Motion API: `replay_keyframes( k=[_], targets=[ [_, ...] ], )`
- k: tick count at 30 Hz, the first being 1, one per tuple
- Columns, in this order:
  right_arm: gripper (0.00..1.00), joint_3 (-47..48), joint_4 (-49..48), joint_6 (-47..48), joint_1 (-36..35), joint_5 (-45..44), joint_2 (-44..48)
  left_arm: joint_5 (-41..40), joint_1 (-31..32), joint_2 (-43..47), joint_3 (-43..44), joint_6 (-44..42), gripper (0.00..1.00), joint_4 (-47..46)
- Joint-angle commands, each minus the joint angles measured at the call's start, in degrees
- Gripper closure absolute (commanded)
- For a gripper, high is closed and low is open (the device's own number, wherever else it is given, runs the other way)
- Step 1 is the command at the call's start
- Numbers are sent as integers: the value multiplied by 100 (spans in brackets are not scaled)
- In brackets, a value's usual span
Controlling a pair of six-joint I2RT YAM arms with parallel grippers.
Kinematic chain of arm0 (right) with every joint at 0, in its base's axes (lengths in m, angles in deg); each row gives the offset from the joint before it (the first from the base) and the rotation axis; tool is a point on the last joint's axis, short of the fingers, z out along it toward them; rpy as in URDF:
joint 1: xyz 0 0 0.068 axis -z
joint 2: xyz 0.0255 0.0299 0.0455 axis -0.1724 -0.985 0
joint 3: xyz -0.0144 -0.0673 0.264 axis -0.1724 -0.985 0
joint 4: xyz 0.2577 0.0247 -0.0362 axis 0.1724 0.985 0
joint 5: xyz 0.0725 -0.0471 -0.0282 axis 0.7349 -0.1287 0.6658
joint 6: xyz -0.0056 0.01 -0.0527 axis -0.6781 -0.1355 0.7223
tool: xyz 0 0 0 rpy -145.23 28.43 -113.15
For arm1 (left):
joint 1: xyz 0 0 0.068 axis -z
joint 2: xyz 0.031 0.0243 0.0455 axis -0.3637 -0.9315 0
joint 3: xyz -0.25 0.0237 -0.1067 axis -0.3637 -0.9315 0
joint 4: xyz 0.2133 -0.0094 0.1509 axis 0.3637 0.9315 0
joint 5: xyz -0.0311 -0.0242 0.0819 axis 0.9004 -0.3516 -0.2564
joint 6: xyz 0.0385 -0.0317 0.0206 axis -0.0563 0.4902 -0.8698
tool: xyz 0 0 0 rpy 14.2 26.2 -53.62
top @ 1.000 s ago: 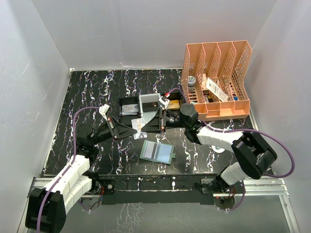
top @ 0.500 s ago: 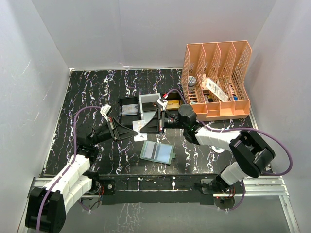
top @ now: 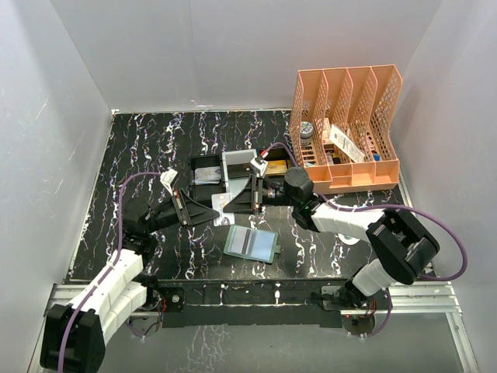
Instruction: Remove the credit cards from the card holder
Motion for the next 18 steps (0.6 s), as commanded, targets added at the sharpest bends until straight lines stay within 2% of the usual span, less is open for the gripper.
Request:
replay_keyframes(
  k=[1,5,7,10,13,15,18],
  targets=[
    [100,319,306,470,-22,-282,249,-293,-14,393,314,-926,64,1359],
    [100,622,1722,1249,-18,-717,452,-1157,-16,802,1050,-2329,28,3701],
    [100,852,2437,1697,-16,-1040,541,-1873,-14,968,1407,-2946,5,4844],
    [100,1089,3239,2237,-8,-1496,650,-2988,-19,1235,1853,-3619,1,6055],
    [100,1346,3805,2696,-8,-1869,682,-3926,-16,1407,2183,-4181,1,6836],
    [100,1566,4139,3094,-16,-2059,660,-4375,-16,1397,2310,-4404,1,7167],
    [100,1877,4524,3547,-29,-2423,603,-4479,-21,1144,2446,-4618,1,7140]
  ],
)
